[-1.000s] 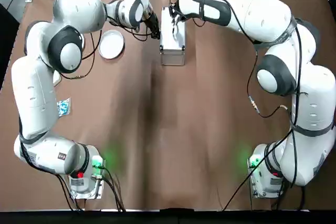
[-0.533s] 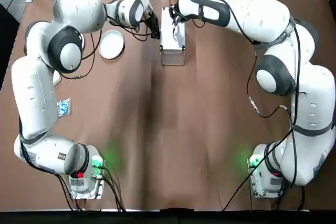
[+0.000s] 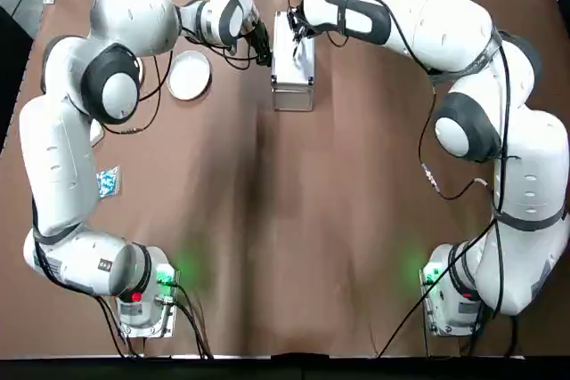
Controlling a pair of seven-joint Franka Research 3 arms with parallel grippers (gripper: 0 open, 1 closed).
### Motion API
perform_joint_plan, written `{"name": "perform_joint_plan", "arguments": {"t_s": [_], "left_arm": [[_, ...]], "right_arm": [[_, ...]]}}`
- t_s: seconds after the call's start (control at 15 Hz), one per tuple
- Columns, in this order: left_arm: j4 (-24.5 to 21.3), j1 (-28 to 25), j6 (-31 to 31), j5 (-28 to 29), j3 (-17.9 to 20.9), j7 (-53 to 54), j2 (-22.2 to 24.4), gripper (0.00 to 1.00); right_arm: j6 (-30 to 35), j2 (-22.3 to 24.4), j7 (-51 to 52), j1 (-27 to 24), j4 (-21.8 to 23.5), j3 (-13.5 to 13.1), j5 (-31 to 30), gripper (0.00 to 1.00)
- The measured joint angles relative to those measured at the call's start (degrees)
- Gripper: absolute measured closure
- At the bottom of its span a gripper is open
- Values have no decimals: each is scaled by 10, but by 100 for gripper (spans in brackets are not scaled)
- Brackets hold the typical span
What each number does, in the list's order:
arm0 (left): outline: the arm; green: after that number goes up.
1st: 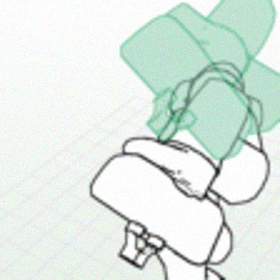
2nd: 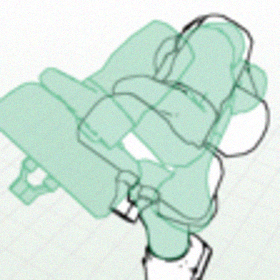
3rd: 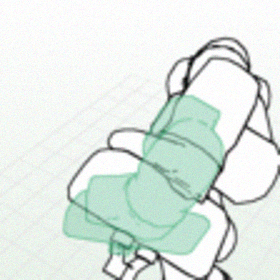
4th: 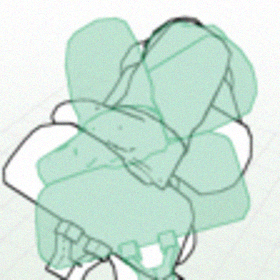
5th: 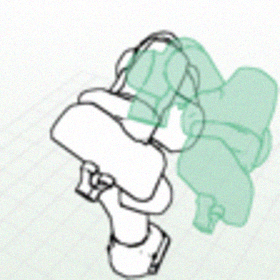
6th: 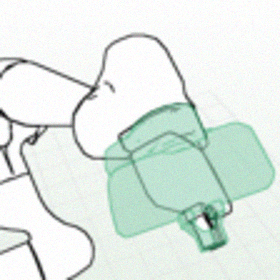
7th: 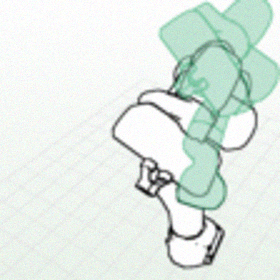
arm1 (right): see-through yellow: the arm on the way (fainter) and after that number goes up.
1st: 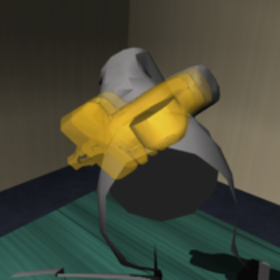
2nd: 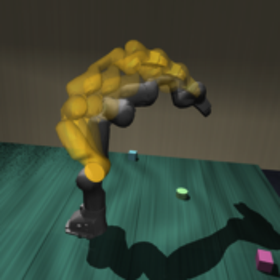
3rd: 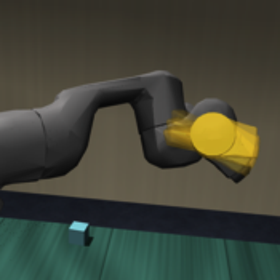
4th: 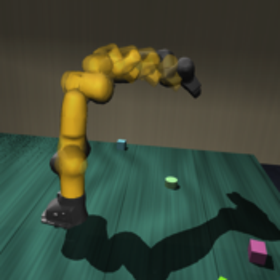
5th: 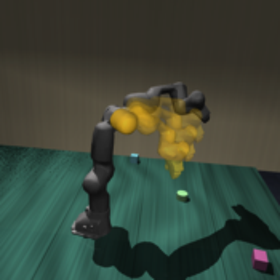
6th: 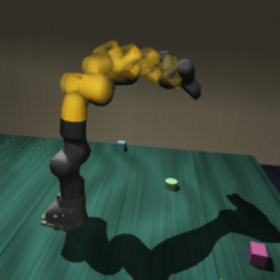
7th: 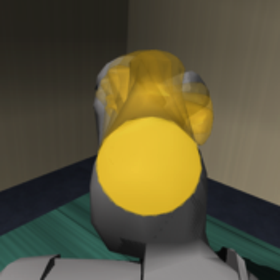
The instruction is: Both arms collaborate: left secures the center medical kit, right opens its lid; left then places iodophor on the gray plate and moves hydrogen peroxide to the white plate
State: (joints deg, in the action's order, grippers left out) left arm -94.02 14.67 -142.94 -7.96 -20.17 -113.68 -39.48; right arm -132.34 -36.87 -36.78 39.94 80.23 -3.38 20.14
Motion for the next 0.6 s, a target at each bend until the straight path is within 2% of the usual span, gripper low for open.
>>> {"name": "perform_joint_plan", "arguments": {"t_s": [0.6], "left_arm": [[0,0,0,0,-1,0,0,72]], "right_arm": [[100,7,-3,-30,-37,3,11,86]]}}
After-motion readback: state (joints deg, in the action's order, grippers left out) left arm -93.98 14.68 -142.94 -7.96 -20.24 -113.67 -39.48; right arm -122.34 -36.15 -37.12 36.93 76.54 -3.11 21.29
